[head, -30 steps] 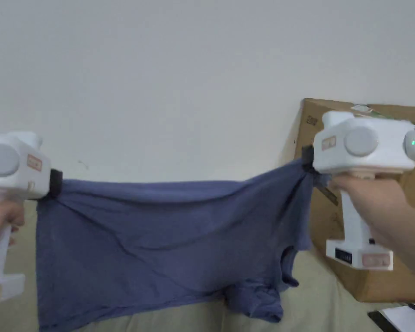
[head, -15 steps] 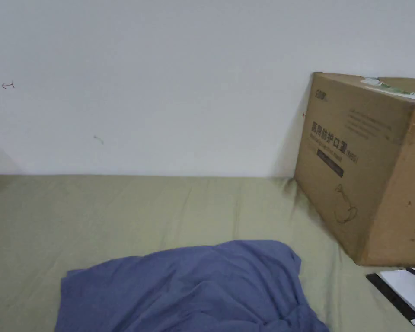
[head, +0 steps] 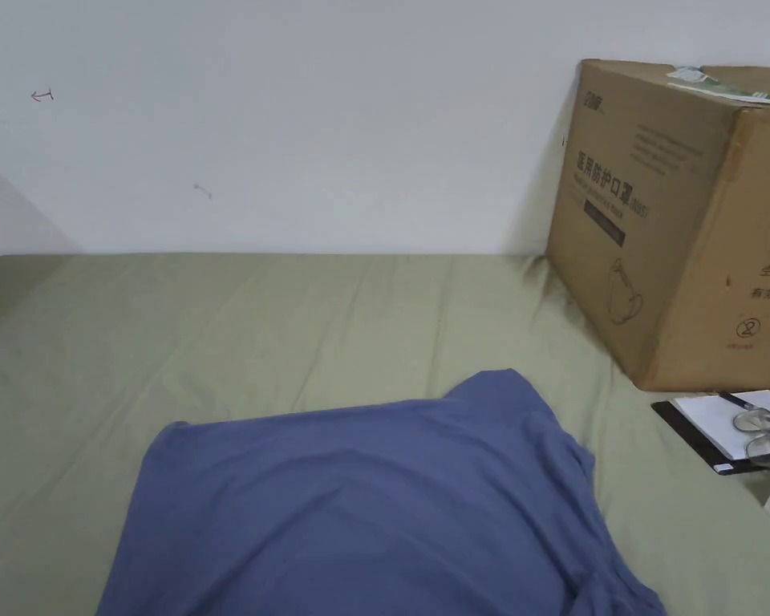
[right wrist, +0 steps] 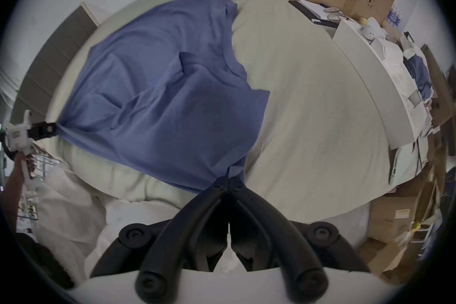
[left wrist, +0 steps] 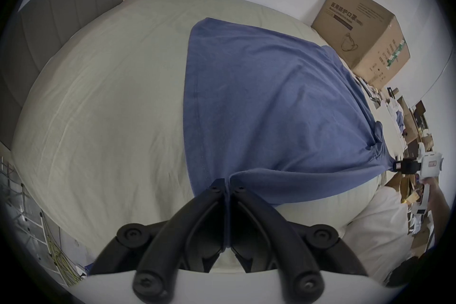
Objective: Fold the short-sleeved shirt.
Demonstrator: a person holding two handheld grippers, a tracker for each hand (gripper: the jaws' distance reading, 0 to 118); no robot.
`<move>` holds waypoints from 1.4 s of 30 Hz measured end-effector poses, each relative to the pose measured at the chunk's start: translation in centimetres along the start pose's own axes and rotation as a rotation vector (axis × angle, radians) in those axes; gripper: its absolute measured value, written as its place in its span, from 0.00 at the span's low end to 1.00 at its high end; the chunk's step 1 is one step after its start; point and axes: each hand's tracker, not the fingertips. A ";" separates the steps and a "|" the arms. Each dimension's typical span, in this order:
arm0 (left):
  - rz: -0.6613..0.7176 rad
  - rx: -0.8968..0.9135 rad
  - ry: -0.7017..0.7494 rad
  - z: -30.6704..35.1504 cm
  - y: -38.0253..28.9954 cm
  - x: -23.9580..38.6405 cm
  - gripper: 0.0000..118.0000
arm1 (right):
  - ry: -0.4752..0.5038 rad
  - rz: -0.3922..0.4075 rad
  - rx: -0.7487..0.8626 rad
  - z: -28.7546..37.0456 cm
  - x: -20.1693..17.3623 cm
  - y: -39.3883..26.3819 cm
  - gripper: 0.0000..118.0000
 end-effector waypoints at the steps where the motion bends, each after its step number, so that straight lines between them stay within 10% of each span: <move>1: -0.008 -0.004 0.004 -0.2 -0.3 0.1 0.01 | -0.004 0.011 -0.003 -0.6 -0.3 0.1 0.00; 7: -0.065 -0.022 0.070 -0.2 -0.7 0.5 0.10 | -0.074 0.027 0.001 -3.2 -1.4 0.3 0.10; 10: -0.107 0.038 0.109 1.7 -0.6 0.4 0.88 | -0.089 0.011 0.032 -1.8 -1.1 0.1 0.91; 11: -0.106 0.091 0.071 3.0 -0.6 0.3 1.00 | -0.071 0.003 0.069 -0.9 -1.1 0.1 0.99; 20: -0.008 0.518 -0.074 14.9 -1.5 4.3 0.95 | 0.186 -0.034 0.658 11.7 -8.2 -0.2 0.92; 22: 0.015 0.675 -0.112 16.5 -2.8 5.3 0.66 | 0.280 -0.035 0.850 13.9 -10.6 -1.2 0.81; 24: 0.010 0.748 -0.085 17.3 -3.8 6.6 0.00 | 0.297 -0.028 0.957 14.9 -12.8 -1.6 0.33; 25: -0.008 0.769 -0.055 17.3 -4.2 7.2 0.00 | 0.269 -0.020 0.983 15.2 -13.8 -1.5 0.00; 30: -0.075 0.737 -0.015 18.2 -4.1 7.4 0.00 | 0.323 0.034 0.946 15.1 -14.9 -0.4 0.00; 35: 0.052 0.003 -0.050 12.2 1.4 2.7 0.00 | 0.285 0.067 0.899 15.3 -14.6 -0.3 0.00; 38: -0.012 -0.033 -0.033 7.7 0.5 0.7 0.03 | 0.280 0.077 0.843 14.5 -15.2 -0.6 0.00; 39: -0.016 -0.037 -0.002 6.5 0.4 0.6 0.19 | 0.281 0.079 0.825 14.2 -15.2 -0.8 0.00; 41: -0.033 -0.074 0.037 4.3 -0.4 0.5 0.90 | 0.279 0.075 0.793 13.7 -15.3 -0.8 0.00; 42: -0.041 -0.068 0.039 3.4 -0.6 0.5 0.99 | 0.282 0.074 0.774 13.3 -15.4 -0.9 0.00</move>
